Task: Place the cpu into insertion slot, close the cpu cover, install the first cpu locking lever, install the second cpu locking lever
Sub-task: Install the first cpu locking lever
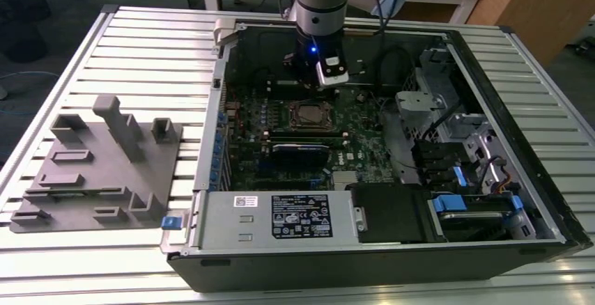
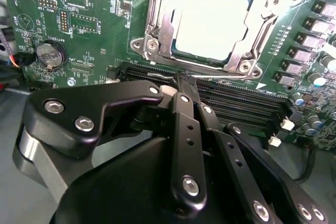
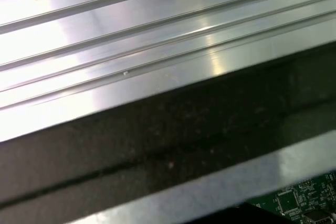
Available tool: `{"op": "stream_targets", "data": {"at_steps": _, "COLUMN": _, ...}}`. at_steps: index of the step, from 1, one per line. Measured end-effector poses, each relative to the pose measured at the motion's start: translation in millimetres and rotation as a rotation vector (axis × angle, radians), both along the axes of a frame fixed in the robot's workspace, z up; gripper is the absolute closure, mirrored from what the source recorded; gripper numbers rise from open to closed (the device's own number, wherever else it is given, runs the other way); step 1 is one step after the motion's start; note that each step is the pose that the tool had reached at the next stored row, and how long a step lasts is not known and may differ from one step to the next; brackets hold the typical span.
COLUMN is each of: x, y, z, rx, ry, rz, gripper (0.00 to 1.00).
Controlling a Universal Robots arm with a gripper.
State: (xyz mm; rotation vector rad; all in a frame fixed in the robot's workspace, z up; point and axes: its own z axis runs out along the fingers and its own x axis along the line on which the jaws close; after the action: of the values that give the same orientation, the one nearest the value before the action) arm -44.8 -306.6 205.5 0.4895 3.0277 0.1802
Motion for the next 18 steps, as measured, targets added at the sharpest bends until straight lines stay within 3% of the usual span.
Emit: {"op": "stream_targets", "data": {"at_steps": 18, "x": 0.4, "y": 2.5, "z": -1.4, "rx": -0.0038, "ry": -0.0002, "rz": -0.069, "gripper": 0.89}}
